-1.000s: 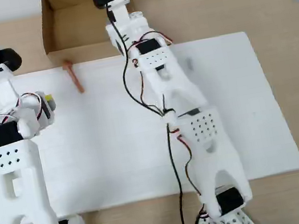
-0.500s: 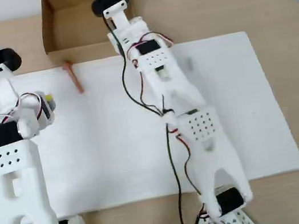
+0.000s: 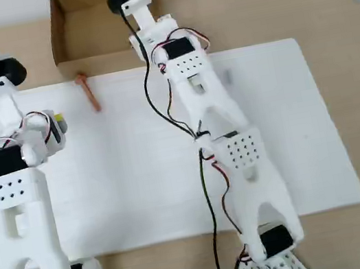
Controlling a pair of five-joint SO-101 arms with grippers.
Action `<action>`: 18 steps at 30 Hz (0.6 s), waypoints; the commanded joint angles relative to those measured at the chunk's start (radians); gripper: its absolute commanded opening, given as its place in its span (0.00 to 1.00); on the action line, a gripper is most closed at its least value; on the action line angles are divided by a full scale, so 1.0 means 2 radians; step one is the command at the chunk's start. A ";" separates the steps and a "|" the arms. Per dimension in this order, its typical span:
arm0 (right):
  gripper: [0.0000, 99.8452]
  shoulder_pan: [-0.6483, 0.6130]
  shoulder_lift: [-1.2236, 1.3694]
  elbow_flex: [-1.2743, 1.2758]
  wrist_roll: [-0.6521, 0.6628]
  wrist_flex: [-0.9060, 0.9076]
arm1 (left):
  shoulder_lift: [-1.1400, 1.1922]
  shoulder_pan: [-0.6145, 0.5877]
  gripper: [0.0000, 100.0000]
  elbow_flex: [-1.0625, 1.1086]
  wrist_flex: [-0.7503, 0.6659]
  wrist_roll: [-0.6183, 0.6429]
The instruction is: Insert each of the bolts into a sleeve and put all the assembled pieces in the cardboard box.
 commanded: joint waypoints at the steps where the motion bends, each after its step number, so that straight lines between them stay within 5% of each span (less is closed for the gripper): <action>1: 0.25 -0.003 -0.015 -0.076 0.001 0.041 | -0.003 -0.005 0.18 -0.005 -0.007 -0.002; 10: 0.25 -0.031 -0.014 -0.330 0.000 0.275 | 0.002 -0.002 0.19 -0.010 0.010 0.021; 18: 0.25 -0.029 -0.089 -0.331 -0.041 0.422 | 0.009 0.069 0.19 -0.097 0.134 0.072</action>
